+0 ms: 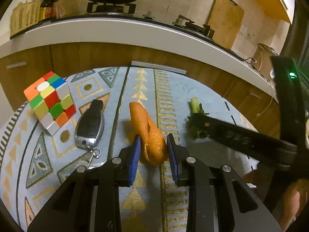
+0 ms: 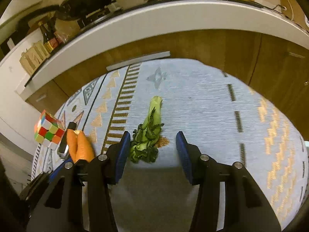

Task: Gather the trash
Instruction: 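Grasp the second orange peel with the left gripper while the right gripper grasps the greens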

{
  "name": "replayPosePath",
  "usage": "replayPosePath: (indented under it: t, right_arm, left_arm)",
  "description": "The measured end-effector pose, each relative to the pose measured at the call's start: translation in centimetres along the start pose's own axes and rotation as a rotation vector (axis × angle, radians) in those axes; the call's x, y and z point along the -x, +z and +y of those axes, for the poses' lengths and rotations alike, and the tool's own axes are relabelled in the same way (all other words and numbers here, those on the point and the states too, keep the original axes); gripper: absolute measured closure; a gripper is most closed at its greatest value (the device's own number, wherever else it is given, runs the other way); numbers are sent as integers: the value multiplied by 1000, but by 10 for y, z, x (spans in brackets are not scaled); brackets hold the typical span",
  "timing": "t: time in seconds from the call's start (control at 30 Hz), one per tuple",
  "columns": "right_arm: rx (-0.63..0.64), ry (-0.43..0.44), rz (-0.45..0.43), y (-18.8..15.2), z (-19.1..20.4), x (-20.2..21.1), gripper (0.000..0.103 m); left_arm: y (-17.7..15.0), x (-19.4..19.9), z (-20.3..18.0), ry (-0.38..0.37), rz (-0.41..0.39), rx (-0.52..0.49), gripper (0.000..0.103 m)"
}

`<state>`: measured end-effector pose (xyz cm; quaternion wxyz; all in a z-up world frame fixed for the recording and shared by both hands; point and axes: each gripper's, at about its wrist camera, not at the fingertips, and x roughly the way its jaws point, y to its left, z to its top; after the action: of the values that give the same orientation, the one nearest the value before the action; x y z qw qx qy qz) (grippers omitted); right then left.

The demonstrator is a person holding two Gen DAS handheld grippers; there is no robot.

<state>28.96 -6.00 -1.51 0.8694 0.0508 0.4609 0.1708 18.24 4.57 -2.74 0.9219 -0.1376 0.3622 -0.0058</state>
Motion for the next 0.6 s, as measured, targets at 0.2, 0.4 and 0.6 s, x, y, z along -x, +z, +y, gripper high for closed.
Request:
replayPosePath:
  t: [0.2, 0.4, 0.6]
  right_arm:
    - [99, -87, -12, -3, 21, -7, 73]
    - [123, -80, -16, -7, 25, -5, 83]
    - [75, -54, -23, -7, 16, -2, 85]
  left_arm:
    - [1, -2, 5, -18, 13, 26, 77]
    - [2, -2, 7, -24, 15, 35, 77]
    - [0, 0, 9, -20, 7, 46, 77]
